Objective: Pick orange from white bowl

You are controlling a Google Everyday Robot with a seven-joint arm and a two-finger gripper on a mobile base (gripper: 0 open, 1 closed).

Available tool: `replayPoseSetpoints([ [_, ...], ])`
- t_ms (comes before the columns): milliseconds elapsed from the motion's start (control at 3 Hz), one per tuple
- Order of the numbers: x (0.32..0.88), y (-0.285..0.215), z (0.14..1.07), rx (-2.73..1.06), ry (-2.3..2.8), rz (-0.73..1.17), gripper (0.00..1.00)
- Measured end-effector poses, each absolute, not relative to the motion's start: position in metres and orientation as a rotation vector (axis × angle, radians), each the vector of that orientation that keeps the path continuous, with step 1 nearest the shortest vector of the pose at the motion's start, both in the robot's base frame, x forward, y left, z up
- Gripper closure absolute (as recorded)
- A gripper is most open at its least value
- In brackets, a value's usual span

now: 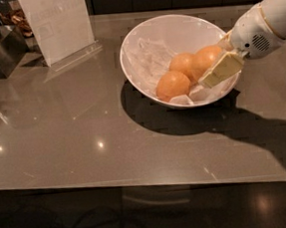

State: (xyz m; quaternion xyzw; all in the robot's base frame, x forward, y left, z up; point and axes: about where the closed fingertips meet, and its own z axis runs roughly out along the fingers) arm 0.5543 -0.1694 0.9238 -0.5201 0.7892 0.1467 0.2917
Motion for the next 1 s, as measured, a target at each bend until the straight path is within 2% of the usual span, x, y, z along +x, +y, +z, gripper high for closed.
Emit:
replayPoseSetpoints([
  [1000, 0.487, -0.183, 0.984, -1.357, 1.864, 0.462, 1.00],
])
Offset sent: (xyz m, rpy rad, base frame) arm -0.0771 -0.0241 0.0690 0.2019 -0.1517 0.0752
